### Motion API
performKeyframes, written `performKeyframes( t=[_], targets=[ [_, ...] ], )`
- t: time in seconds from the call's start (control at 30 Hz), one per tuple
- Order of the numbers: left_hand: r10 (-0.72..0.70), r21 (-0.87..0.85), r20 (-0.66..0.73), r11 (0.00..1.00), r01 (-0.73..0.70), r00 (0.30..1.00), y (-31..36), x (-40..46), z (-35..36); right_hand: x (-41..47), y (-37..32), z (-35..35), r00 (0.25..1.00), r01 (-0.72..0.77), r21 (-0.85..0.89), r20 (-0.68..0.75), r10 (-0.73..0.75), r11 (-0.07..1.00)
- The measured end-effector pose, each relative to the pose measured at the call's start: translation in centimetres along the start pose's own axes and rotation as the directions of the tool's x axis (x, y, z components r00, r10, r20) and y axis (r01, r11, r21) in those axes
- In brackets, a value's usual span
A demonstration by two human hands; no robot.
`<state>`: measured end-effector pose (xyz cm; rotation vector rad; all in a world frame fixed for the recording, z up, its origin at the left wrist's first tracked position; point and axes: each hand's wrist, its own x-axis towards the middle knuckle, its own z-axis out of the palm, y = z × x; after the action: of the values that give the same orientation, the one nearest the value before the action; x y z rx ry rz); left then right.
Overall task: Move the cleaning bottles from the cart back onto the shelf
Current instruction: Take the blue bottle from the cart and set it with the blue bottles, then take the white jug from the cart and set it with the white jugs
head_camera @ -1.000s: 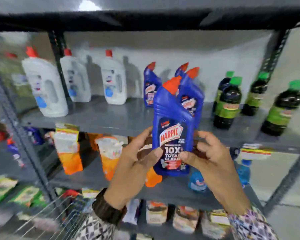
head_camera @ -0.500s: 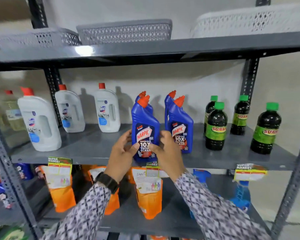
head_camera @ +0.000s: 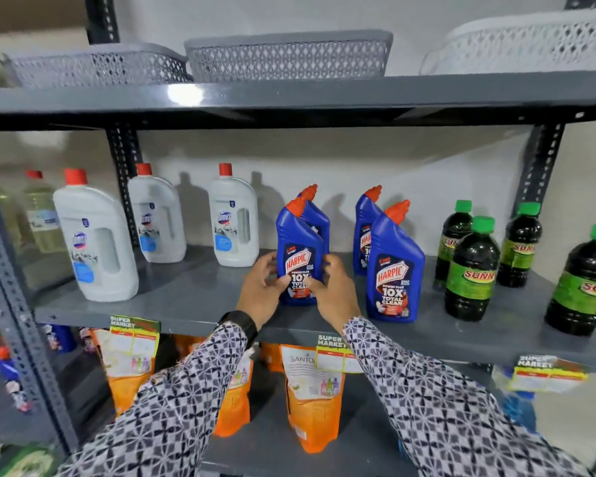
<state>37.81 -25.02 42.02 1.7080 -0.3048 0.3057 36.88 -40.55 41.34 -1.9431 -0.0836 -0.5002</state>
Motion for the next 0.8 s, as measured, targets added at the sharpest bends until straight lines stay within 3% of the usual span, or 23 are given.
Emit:
performKeyframes(
  t=[0.13,0.23,0.33,0.47,0.57,0.63,0.73,0.8],
  targets=[
    [-0.024,-0.05,-0.077,0.999,0.021,0.997,0.0,-2.8,-1.6,-2.7,-0.2,0.1,0.981,0.09,-0.189,-0.151,-0.119,0.978],
    [0.038,-0.084,-0.261,0.995,-0.062,0.965,-1.3,-7.7,-4.5,-6.3,-0.9,1.0,0.911,0.348,-0.227,-0.148,-0.386,0.91],
    [0.092,-0.022,-0.376,0.994,-0.108,0.922,-4.2,-14.0,-8.2,-10.2,-0.8,3.9,0.828,0.553,-0.225,0.041,-0.559,0.802],
    [-0.099,-0.009,-0.522,0.994,0.111,0.847,-11.3,-22.3,-13.5,-15.1,1.5,11.5,0.73,0.637,-0.141,0.425,-0.535,0.758],
    [-0.311,-0.136,-0.658,0.945,0.298,0.686,-18.5,-28.4,-17.6,-19.2,4.4,19.2,0.615,0.578,-0.084,0.699,-0.365,0.812],
    [-0.461,-0.245,-0.707,0.871,0.426,0.536,-23.1,-32.5,-20.9,-22.1,6.5,24.8,0.514,0.522,-0.07,0.821,-0.248,0.85],
    [-0.638,-0.391,-0.713,0.706,0.59,0.291,-29.3,-38.8,-24.7,-26.6,10.3,32.9,0.356,0.444,-0.104,0.932,-0.068,0.89],
    [-0.727,-0.46,-0.676,0.543,0.703,0.119,-33.8,-43.1,-26.6,-30.1,13.3,38.4,0.246,0.388,-0.156,0.967,0.061,0.908]
  ],
)
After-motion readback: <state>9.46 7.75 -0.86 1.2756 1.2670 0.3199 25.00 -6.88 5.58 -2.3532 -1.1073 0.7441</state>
